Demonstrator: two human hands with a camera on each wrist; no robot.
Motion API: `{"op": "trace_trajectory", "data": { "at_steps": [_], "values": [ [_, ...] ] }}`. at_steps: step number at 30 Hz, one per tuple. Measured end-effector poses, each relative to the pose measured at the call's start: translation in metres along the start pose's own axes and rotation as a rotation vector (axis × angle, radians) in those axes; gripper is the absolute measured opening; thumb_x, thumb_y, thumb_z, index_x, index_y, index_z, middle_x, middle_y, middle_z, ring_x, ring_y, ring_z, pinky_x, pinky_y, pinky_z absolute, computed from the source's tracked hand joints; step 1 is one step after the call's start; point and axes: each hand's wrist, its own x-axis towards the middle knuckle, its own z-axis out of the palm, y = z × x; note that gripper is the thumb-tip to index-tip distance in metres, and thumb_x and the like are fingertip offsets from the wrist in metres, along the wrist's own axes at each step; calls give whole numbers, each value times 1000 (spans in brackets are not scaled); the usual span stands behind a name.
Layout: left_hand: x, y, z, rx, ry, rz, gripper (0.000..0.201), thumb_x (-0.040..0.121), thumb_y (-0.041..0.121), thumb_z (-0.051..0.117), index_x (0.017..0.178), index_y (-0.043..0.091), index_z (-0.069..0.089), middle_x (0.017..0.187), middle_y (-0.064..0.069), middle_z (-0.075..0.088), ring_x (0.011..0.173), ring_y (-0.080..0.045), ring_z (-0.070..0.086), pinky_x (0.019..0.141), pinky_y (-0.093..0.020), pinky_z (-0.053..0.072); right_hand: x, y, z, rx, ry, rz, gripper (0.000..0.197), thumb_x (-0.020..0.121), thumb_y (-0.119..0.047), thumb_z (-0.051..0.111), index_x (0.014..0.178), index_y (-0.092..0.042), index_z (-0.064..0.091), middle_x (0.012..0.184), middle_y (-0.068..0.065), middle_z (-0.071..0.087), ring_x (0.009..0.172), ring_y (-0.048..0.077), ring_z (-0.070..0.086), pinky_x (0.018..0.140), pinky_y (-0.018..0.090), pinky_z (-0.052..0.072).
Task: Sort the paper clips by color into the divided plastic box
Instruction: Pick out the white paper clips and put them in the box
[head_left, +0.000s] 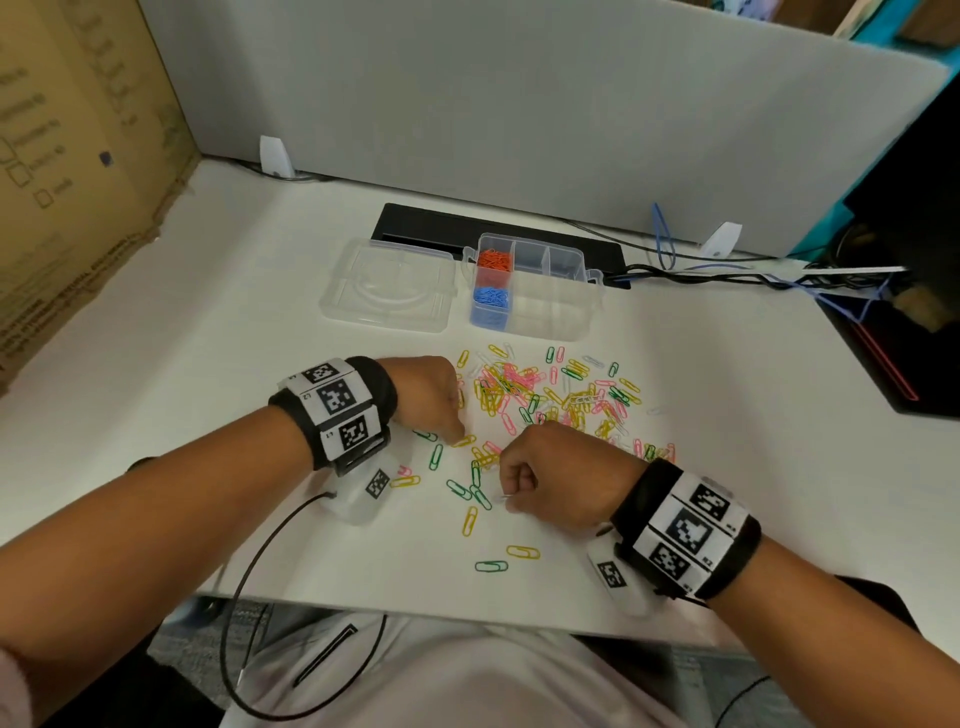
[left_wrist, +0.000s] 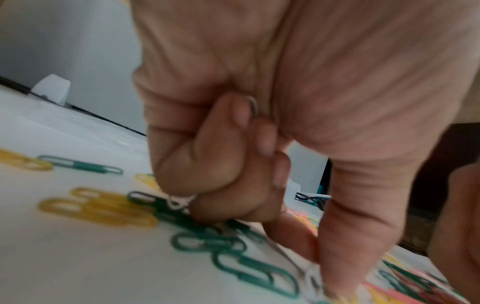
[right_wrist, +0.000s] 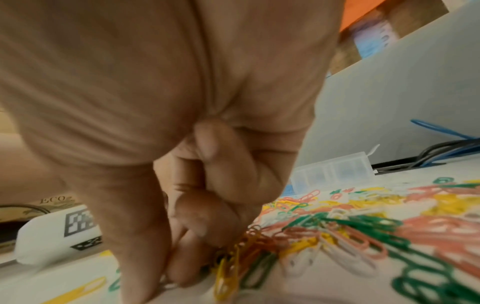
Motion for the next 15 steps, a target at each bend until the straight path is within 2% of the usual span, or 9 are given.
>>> {"op": "trace_trajectory", "data": {
  "at_steps": [2,4,7,10,13,15],
  "values": [
    [-4,2,-4,-76,0,-22,18,78,32,71,75,17,62,72,-1,54,66,-17,50,63,-27,41,-2,2,1,-29,-5,0,11,87,-23,70,78,-19,67,69,-13,58,64,6,54,59,23,44],
    [-8,5,-9,-256,10,-21,20,80,24,66,68,14,54,63,-3,47,56,-18,41,55,-26,35,-4,2,2,-46,15,-19,9,84,-22,67,77,-17,67,76,-8,64,71,11,59,65,31,52],
    [-11,8,-9,-844,-54,7,25,79,6,50,57,14,38,54,-2,34,43,-14,21,42,-21,17,-5,2,0,-25,65,-28,8,81,-16,65,74,-12,67,74,-2,66,70,15,61,67,33,53],
    [-13,13,0,-1297,-178,25,17,70,9,44,57,17,36,53,-1,35,39,-10,22,36,-17,13,-6,2,-14,154,202,-30,7,80,-12,68,73,-13,69,67,-5,65,60,6,58,63,28,52],
    [-13,20,9,-1479,-265,47,9,68,14,43,63,18,36,52,0,34,36,-9,25,34,-14,14,-6,-3,-34,410,375,-39,9,81,-7,72,74,-12,71,65,-3,65,54,1,56,59,25,51],
    [-12,25,14,-1568,-319,63,3,70,16,41,71,15,43,53,0,37,35,-8,29,30,-13,19,-4,-10,-44,481,471,-60,6,80,-7,74,76,-11,71,69,5,68,58,6,57,61,29,51]
  ]
}}
